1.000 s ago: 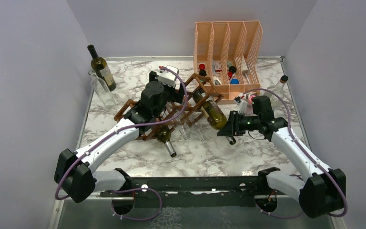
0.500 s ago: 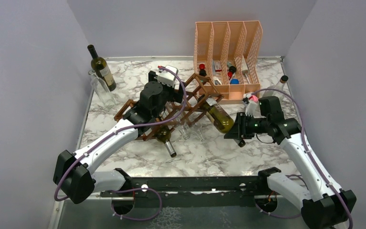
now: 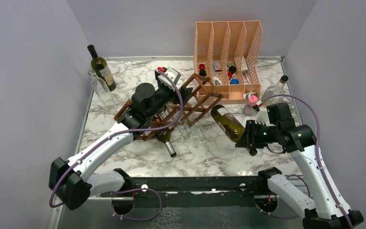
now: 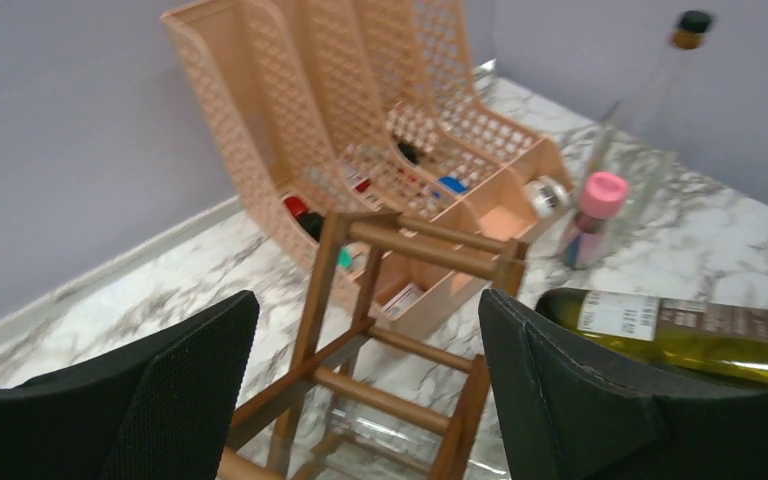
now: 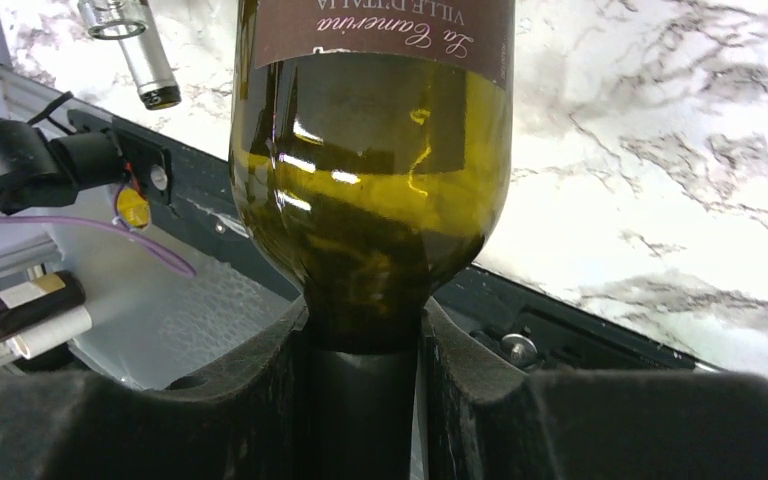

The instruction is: Take the wine bottle off the wine rack

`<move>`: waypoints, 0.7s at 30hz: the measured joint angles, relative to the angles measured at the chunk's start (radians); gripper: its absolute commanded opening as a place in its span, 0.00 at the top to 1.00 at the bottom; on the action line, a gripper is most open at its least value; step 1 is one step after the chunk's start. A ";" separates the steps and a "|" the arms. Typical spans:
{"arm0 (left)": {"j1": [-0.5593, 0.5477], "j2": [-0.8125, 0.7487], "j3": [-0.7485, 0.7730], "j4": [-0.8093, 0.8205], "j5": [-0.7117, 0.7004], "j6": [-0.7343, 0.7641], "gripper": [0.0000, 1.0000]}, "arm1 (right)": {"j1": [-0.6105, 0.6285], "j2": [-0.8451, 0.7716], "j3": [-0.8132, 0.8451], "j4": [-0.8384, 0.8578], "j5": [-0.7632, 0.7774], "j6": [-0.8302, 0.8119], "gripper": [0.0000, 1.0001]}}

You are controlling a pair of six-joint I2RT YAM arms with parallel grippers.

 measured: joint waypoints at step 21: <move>-0.558 0.130 -0.121 0.060 0.241 0.649 0.01 | 0.000 -0.055 0.126 -0.126 0.006 -0.028 0.99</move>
